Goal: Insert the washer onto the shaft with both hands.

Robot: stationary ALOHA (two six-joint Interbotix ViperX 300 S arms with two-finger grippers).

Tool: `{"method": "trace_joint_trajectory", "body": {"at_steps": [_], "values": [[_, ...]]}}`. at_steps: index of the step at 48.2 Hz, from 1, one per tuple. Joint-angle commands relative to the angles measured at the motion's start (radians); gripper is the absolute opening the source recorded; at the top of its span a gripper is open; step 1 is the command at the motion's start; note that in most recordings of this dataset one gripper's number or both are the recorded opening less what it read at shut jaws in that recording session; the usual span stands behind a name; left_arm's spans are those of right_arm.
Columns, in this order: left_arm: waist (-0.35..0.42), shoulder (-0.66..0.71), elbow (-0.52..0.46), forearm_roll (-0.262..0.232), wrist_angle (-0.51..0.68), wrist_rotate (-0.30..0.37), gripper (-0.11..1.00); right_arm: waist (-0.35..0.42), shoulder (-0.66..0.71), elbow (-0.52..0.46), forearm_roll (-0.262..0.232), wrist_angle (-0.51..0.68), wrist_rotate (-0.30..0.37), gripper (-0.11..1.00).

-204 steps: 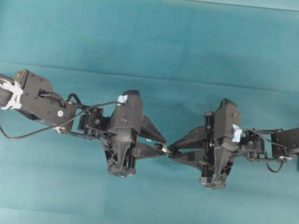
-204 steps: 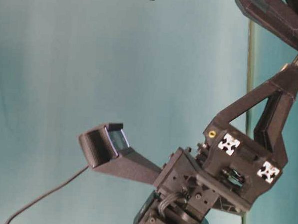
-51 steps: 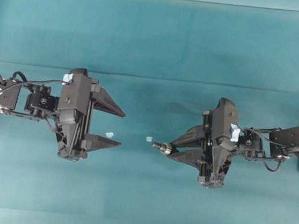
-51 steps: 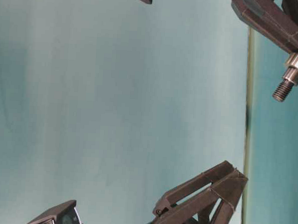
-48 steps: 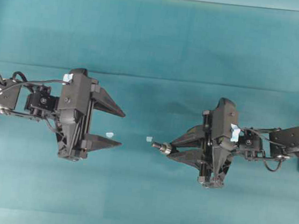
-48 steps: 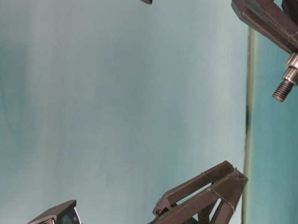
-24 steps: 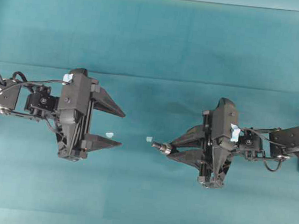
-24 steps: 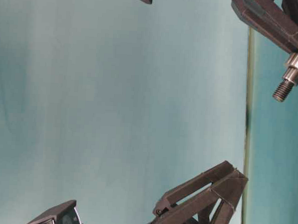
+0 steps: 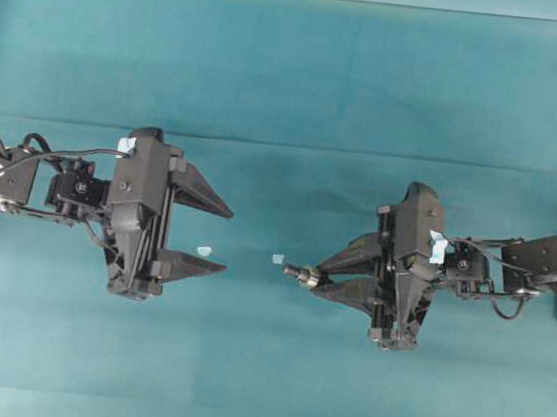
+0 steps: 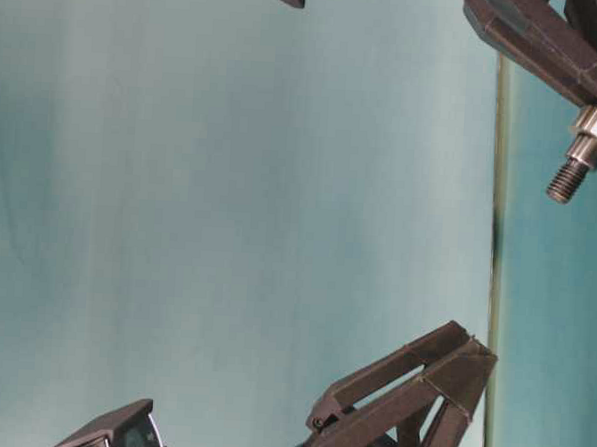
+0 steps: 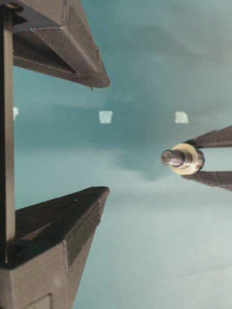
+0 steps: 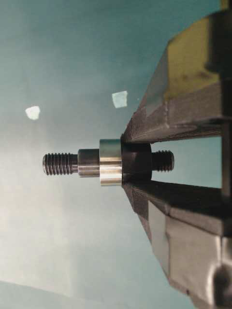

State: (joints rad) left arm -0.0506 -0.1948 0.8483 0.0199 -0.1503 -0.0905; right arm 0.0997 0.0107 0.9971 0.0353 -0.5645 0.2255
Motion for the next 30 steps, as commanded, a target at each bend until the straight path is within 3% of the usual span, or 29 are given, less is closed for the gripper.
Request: {"method": "trace_joint_trajectory", "body": {"at_steps": [1, 30], "values": [[-0.002, -0.014, -0.011, 0.002, -0.003, 0.0, 0.89, -0.002, -0.014, -0.008, 0.0, -0.006, -0.005, -0.01], [-0.002, -0.011, -0.017, 0.002, 0.014, 0.0, 0.89, -0.002, -0.014, -0.008, 0.0, -0.006, -0.005, -0.01]]}}
